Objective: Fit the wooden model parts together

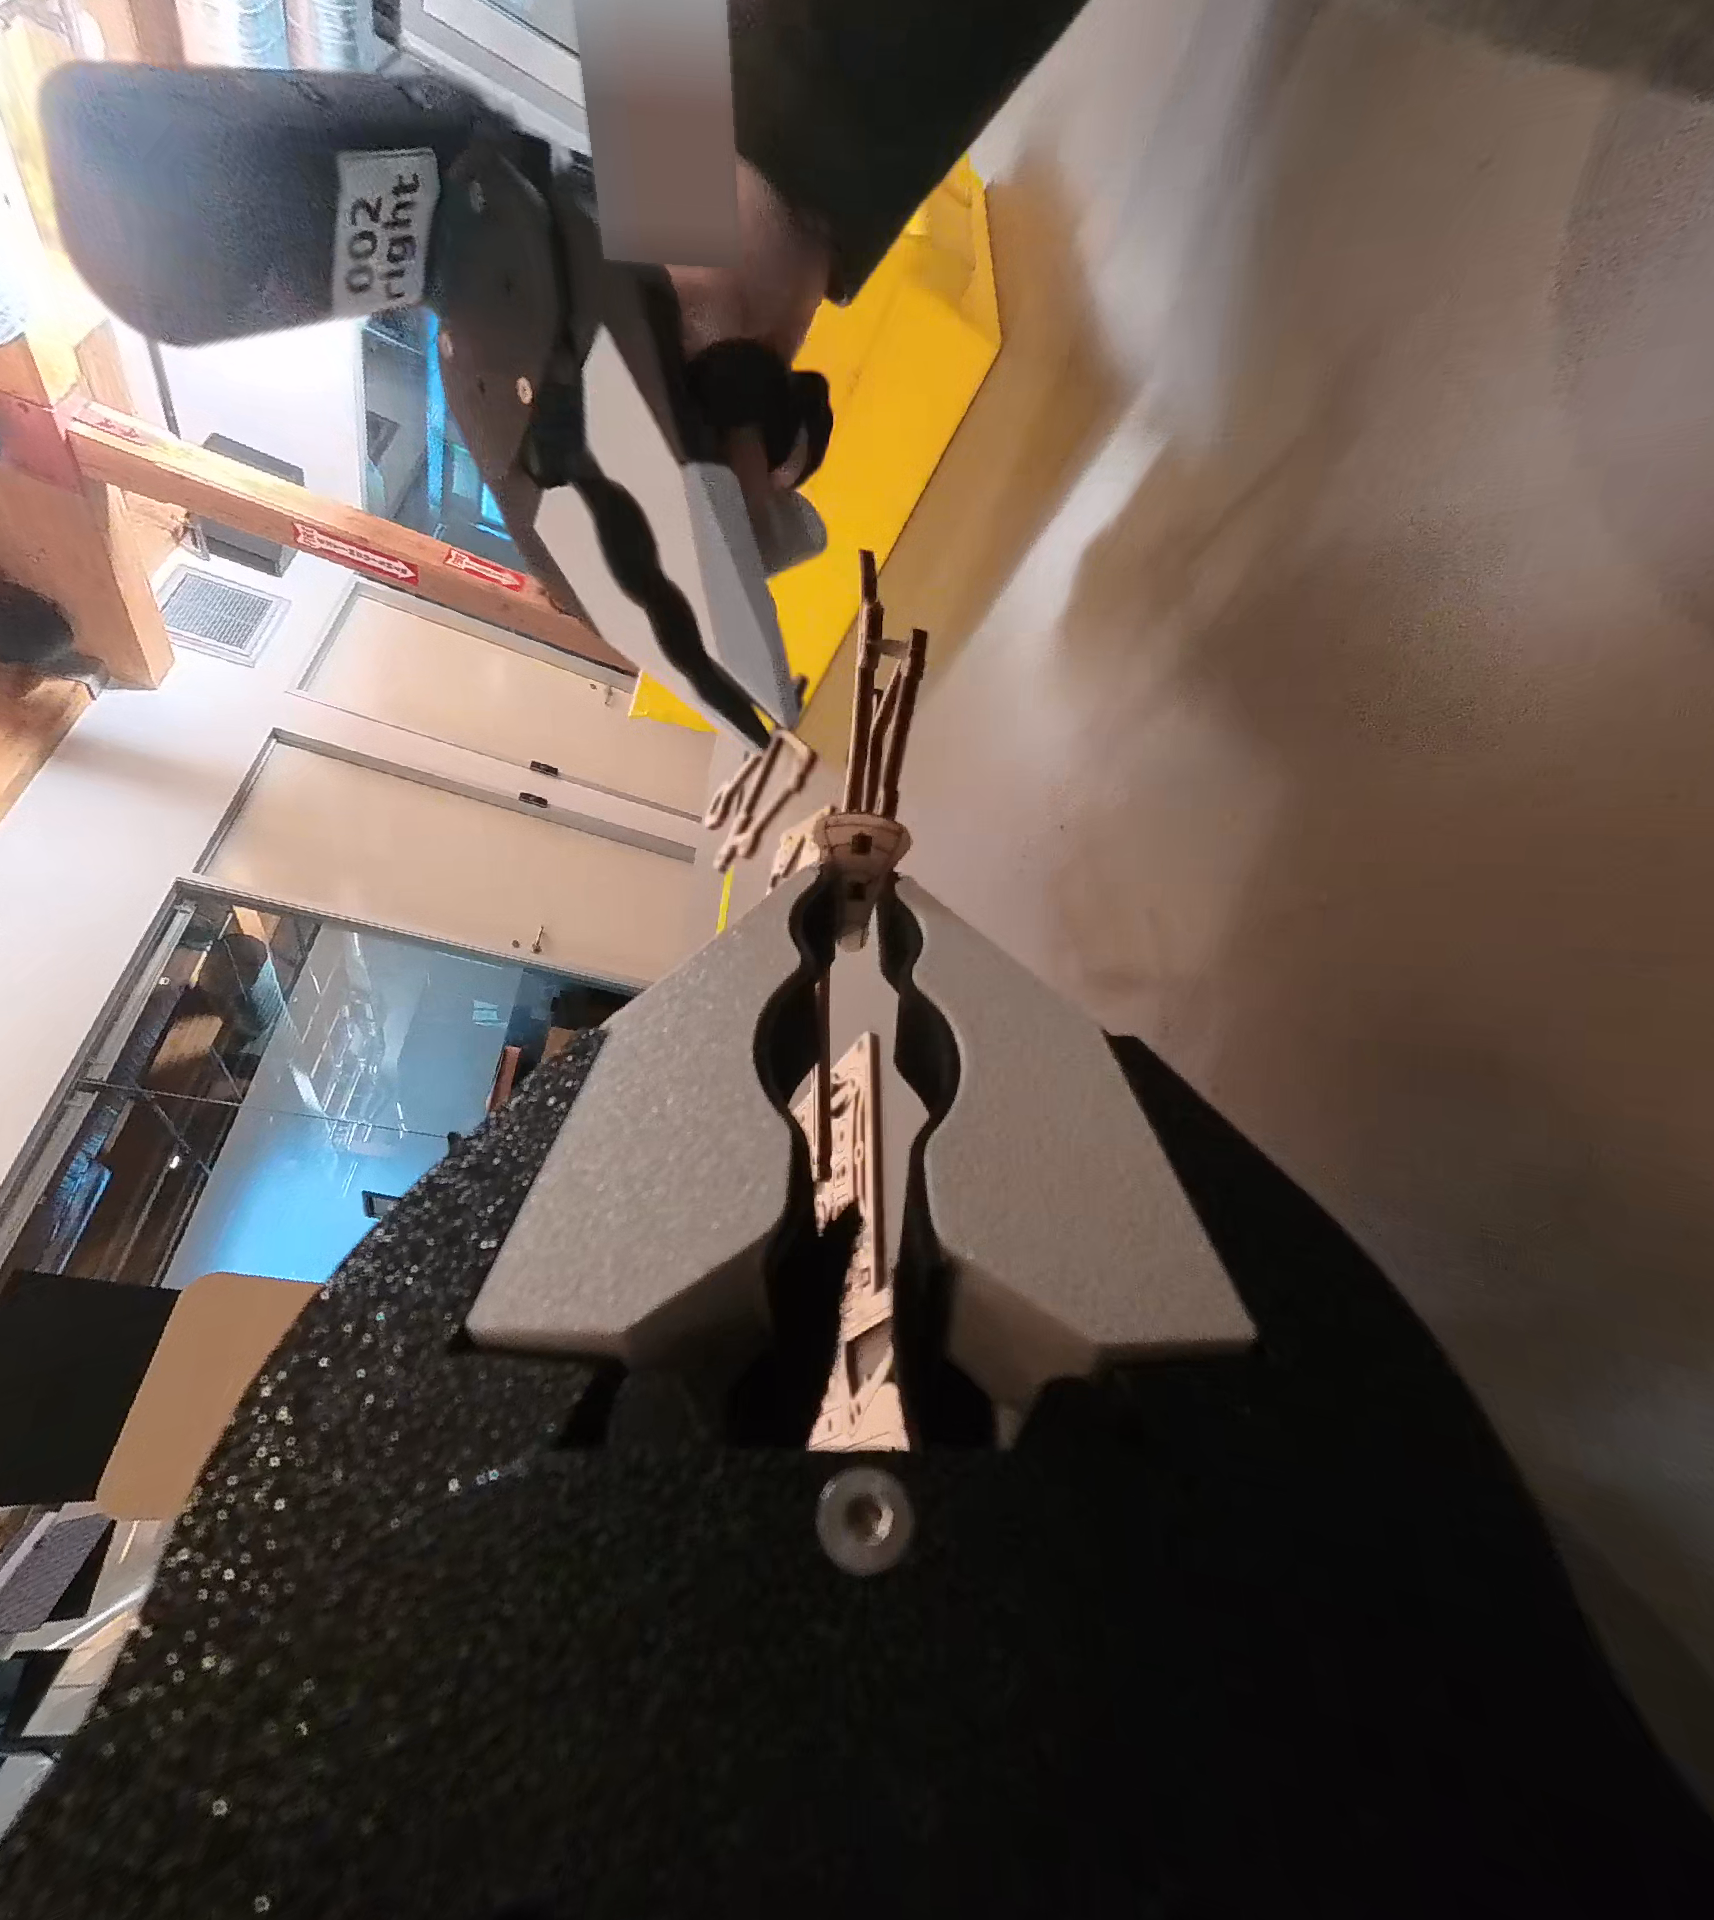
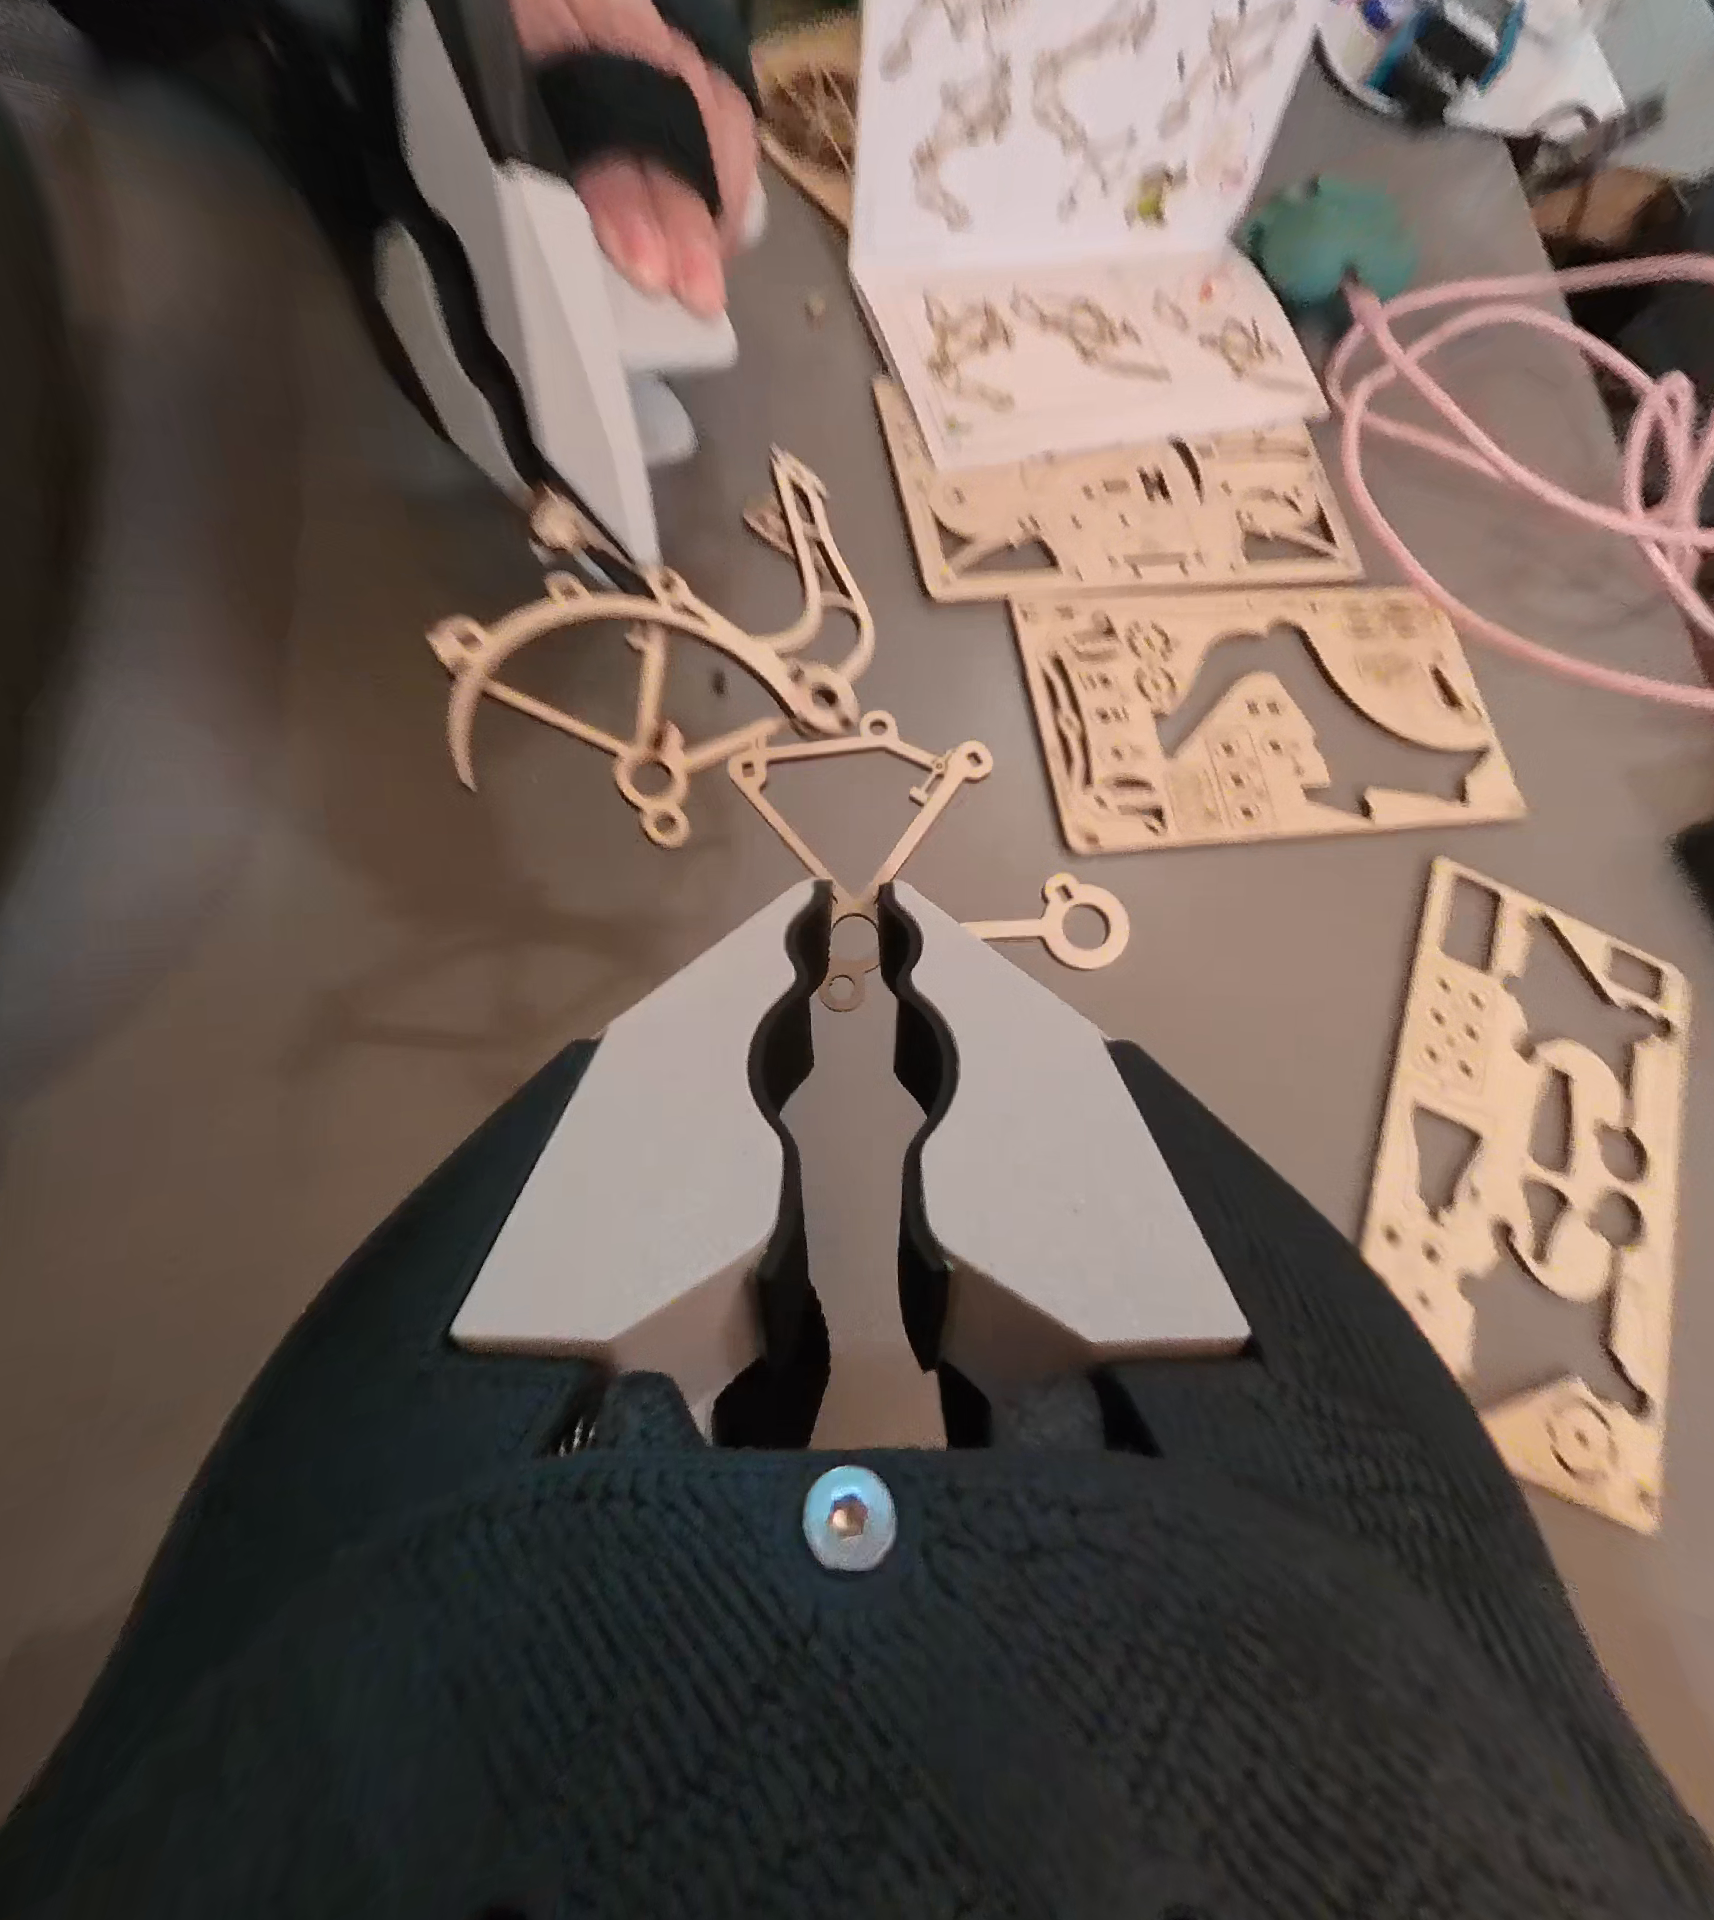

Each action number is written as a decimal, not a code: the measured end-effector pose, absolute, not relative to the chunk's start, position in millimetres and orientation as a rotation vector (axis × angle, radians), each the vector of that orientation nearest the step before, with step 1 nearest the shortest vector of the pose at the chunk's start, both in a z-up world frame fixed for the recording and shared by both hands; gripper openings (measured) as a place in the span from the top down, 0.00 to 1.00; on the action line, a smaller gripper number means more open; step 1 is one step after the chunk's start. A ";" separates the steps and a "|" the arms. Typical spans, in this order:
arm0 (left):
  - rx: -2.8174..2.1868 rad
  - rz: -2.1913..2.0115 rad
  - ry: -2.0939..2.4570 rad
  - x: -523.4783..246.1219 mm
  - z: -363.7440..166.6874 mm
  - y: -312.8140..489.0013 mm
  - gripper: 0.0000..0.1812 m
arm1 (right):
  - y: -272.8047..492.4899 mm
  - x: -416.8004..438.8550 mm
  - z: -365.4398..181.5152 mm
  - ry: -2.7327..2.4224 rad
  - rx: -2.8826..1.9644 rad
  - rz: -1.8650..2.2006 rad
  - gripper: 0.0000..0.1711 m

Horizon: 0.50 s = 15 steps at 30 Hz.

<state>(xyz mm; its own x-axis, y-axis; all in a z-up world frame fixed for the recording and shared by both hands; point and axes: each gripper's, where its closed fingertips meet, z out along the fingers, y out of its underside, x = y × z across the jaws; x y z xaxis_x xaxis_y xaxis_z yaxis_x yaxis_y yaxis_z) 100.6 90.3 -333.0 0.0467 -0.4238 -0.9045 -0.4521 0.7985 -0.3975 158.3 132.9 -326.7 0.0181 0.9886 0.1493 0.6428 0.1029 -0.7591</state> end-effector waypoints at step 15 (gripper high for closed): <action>-0.656 0.058 1.546 98.5 -324.0 87.0 0.98 | 73.4 120.2 -312.0 -1.950 -1.520 0.974 0.96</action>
<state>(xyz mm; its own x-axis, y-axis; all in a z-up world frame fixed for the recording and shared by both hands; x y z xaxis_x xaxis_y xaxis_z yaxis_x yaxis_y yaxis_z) 98.5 87.0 -324.0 0.0595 -0.3643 -0.9294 -0.4324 0.8297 -0.3529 120.2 73.4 -312.0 -0.2683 0.9618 -0.0540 0.6206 0.1297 -0.7733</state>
